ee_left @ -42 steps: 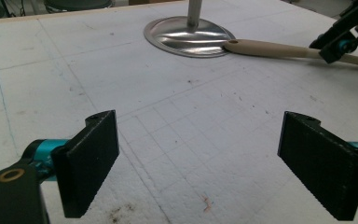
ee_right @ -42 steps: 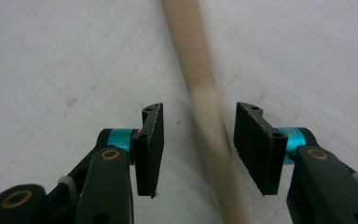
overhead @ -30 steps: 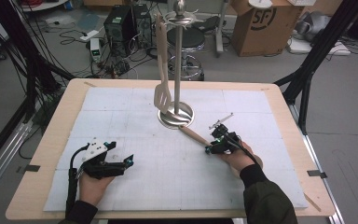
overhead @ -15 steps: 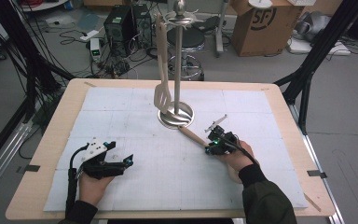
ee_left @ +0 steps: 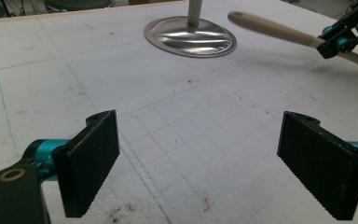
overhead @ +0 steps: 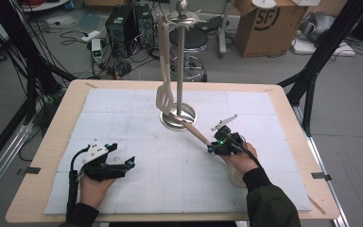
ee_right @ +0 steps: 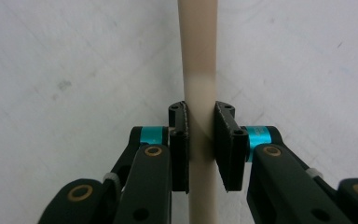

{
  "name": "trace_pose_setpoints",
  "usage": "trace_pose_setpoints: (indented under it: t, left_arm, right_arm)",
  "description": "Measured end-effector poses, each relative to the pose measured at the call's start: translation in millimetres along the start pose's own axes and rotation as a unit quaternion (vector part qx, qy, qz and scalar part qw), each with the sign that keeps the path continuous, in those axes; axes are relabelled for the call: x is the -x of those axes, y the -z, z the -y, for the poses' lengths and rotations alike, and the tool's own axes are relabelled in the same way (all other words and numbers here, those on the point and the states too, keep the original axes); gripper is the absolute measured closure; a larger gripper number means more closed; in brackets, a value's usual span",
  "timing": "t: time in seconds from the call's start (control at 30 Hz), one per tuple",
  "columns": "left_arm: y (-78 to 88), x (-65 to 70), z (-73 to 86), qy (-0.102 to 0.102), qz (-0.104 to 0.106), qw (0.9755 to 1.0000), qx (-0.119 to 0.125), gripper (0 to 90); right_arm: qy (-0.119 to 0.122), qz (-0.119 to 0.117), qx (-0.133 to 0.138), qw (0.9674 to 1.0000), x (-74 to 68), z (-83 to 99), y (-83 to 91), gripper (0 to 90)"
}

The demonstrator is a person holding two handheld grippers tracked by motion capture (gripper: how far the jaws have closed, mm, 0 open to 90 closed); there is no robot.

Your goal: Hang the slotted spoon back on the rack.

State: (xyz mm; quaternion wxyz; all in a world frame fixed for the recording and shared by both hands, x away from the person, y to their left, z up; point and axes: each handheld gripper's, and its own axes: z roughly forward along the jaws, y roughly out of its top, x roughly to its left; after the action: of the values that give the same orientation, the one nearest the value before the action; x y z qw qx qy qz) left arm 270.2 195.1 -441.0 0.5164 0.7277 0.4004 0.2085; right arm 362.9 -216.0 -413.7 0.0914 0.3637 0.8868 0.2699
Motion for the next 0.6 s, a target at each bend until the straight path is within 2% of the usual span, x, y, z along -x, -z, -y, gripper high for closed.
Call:
trace_pose_setpoints:
  t: [0.13,0.3,0.43,0.6]
  left_arm:
    - [0.3,-0.4,-0.1,0.0,0.001,1.0,0.001,13.3]
    - [0.1,-0.2,0.0,0.0,0.001,1.0,0.001,13.4]
    - [0.2,-0.4,-0.1,0.0,0.0,1.0,0.001,13.3]
    - [0.1,-0.2,0.0,0.0,0.0,1.0,0.0,13.4]
  right_arm:
    - [-0.011,-0.005,0.044,0.999,1.5,-2.0,9.3,78.0]
    - [-0.018,-0.001,0.082,0.9965,3.2,-2.4,18.2,78.0]
    - [-0.015,-0.002,0.118,0.9929,3.0,-3.1,25.0,78.0]
    - [-0.015,0.0,0.149,0.9887,2.1,-3.9,30.8,78.0]
